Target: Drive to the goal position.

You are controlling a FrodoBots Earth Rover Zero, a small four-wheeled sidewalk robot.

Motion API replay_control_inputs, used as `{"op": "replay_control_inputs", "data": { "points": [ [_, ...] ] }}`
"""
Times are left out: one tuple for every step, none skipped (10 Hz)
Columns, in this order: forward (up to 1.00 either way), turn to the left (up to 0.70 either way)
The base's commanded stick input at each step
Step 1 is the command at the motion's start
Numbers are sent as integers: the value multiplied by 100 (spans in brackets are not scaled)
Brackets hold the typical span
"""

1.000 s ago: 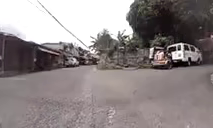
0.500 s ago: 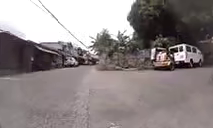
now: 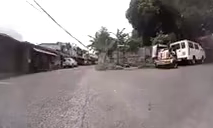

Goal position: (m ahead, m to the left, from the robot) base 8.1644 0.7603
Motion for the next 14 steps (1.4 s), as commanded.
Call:
{"op": "replay_control_inputs", "data": {
  "points": [
    [70,0],
    [70,0],
    [70,0],
    [70,0],
    [70,0],
    [70,0],
    [70,0],
    [70,0],
    [70,0],
    [70,0],
    [70,0],
    [70,0],
    [70,0],
    [70,23]
  ]
}}
